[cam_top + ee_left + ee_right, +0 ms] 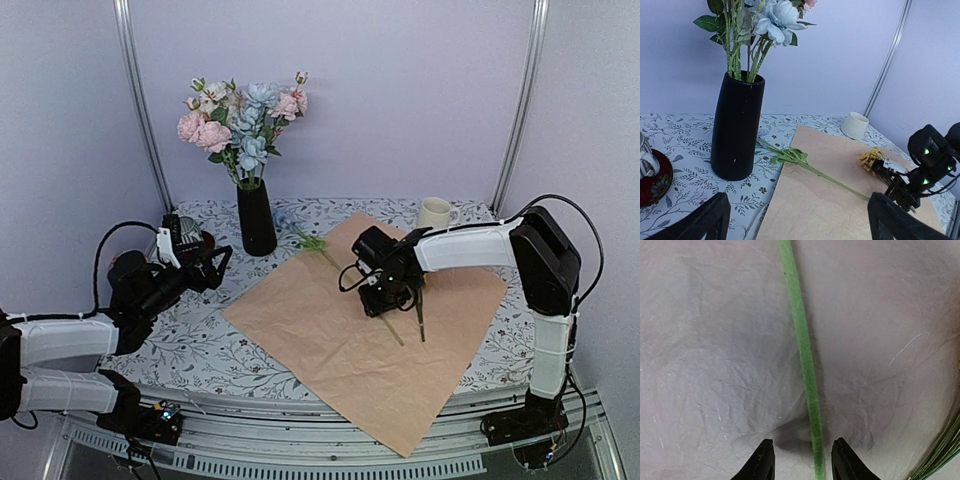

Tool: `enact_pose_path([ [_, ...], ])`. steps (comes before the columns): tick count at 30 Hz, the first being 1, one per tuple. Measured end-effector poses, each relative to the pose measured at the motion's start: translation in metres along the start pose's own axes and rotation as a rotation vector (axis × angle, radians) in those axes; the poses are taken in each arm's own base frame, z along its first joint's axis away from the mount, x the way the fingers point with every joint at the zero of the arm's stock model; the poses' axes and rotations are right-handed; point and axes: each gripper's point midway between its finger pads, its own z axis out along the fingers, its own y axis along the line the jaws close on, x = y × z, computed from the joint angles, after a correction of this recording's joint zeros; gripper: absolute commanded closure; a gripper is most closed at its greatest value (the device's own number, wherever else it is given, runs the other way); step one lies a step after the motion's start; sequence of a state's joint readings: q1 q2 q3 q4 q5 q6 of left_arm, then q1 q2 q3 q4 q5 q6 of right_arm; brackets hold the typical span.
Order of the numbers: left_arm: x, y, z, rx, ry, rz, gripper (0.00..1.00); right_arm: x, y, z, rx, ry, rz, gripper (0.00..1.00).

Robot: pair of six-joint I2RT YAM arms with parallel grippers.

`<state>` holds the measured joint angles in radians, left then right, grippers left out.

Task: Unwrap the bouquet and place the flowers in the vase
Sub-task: Pick up the fake flower from the flattened wrapping paper.

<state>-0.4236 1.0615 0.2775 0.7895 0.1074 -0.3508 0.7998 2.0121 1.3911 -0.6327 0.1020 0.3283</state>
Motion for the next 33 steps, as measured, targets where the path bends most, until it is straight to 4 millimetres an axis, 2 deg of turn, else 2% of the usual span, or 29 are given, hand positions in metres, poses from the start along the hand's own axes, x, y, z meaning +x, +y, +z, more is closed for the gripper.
enact_pose_path([
  [2,0.0,-0.001,0.0,0.005,0.0,0.0,0.02,0.003,-0.004,0.004,0.008,0.018,0.004,0.6],
  [4,0.0,-0.002,0.0,0.011,-0.001,0.0,0.02,0.004,-0.008,0.005,0.012,0.027,0.009,0.65],
  [14,-0.001,-0.003,0.0,0.017,-0.001,0.003,0.02,-0.001,-0.009,0.012,0.019,0.045,-0.004,0.96],
  [23,0.0,-0.004,0.0,0.02,0.0,0.004,0.02,-0.004,-0.013,0.009,0.042,0.032,0.004,0.97],
  [27,0.0,-0.004,0.0,0.021,0.0,0.004,0.02,-0.009,-0.019,-0.01,0.061,-0.014,0.031,0.97],
  [33,0.0,-0.005,0.0,0.029,0.002,0.004,0.02,-0.028,-0.024,-0.065,0.034,-0.181,0.092,0.97],
])
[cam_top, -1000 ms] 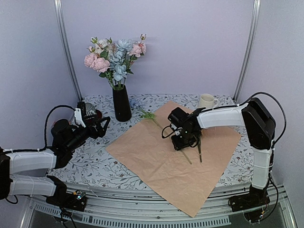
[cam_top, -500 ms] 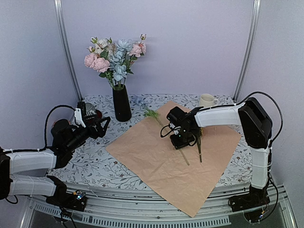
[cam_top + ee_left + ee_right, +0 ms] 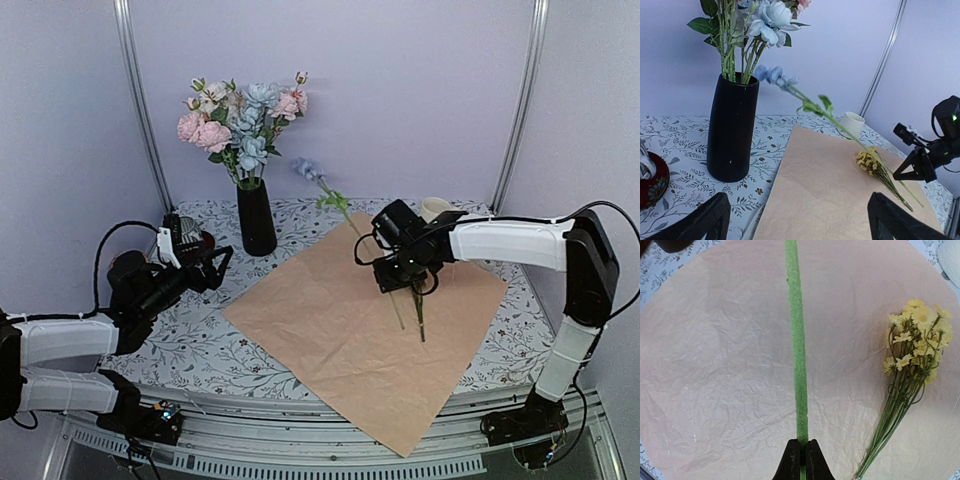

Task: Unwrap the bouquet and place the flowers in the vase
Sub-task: Pick up the fake flower from the flattened wrapping paper, then pass from the right arm to the left

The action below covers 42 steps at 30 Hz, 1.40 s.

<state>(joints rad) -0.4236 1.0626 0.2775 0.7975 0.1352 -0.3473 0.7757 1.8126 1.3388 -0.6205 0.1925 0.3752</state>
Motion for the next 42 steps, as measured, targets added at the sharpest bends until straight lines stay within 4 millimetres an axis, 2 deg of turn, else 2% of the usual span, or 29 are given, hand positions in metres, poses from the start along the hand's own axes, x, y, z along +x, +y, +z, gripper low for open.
enact_pose_path([
  [4,0.0,-0.002,0.0,0.014,-0.001,0.002,0.02,-0.011,-0.002,-0.029,-0.04,-0.101,0.024,0.97],
  [8,-0.003,-0.007,-0.002,0.036,-0.002,0.003,0.02,-0.018,-0.002,-0.045,-0.074,-0.181,0.028,0.97],
  [13,-0.019,-0.018,-0.008,0.075,-0.048,-0.014,0.02,-0.022,-0.001,-0.069,-0.144,-0.294,0.014,0.97],
  [16,-0.031,-0.026,-0.01,0.109,-0.07,-0.03,0.02,-0.032,0.004,-0.094,-0.209,-0.396,0.003,0.97],
  [20,-0.047,-0.038,-0.011,0.153,-0.095,-0.044,0.02,-0.049,0.008,-0.138,-0.296,-0.561,-0.004,0.97],
  [22,-0.053,-0.043,-0.012,0.175,-0.1,-0.049,0.02,-0.057,0.01,-0.16,-0.345,-0.658,-0.003,0.97],
  [24,-0.056,-0.049,-0.013,0.198,-0.097,-0.056,0.02,-0.059,0.011,-0.175,-0.384,-0.732,-0.01,0.97],
  [26,-0.058,-0.055,-0.012,0.221,-0.094,-0.06,0.02,-0.055,0.011,-0.18,-0.408,-0.773,-0.016,0.98],
  [30,-0.065,-0.071,-0.012,0.28,-0.096,-0.058,0.02,-0.045,0.017,-0.177,-0.459,-0.788,-0.044,0.98],
  [36,-0.073,-0.096,-0.008,0.357,-0.097,-0.055,0.02,-0.047,0.034,-0.185,-0.555,-0.809,-0.086,0.98],
  [42,-0.074,-0.109,0.001,0.399,-0.094,-0.055,0.02,-0.041,0.053,-0.179,-0.645,-0.775,-0.118,0.98],
])
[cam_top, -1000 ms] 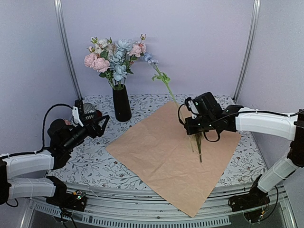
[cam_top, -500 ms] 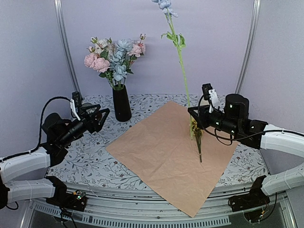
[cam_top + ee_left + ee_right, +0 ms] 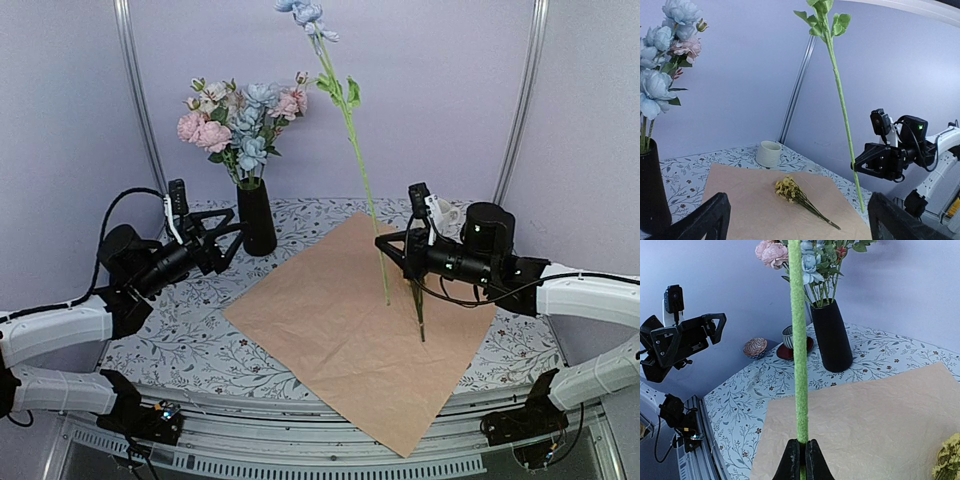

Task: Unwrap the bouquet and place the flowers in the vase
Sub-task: Pass from the right arm to the left

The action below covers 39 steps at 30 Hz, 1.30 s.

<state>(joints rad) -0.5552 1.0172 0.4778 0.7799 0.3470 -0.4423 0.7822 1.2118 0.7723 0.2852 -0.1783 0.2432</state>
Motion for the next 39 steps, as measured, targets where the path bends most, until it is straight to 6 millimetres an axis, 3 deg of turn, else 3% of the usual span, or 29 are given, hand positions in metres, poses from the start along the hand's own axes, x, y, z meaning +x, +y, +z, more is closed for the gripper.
enact_pose_path([
  [13,-0.007,-0.018,0.008,0.059,-0.022,0.003,0.02,0.015,0.048,0.013,-0.132,0.014,-0.029,0.98],
  [30,-0.015,-0.025,0.009,0.095,-0.058,-0.014,0.02,0.024,0.056,0.022,-0.157,0.018,-0.047,0.98],
  [39,-0.006,-0.025,0.022,0.145,-0.053,-0.081,0.03,0.04,0.066,0.034,-0.196,0.046,-0.046,0.98],
])
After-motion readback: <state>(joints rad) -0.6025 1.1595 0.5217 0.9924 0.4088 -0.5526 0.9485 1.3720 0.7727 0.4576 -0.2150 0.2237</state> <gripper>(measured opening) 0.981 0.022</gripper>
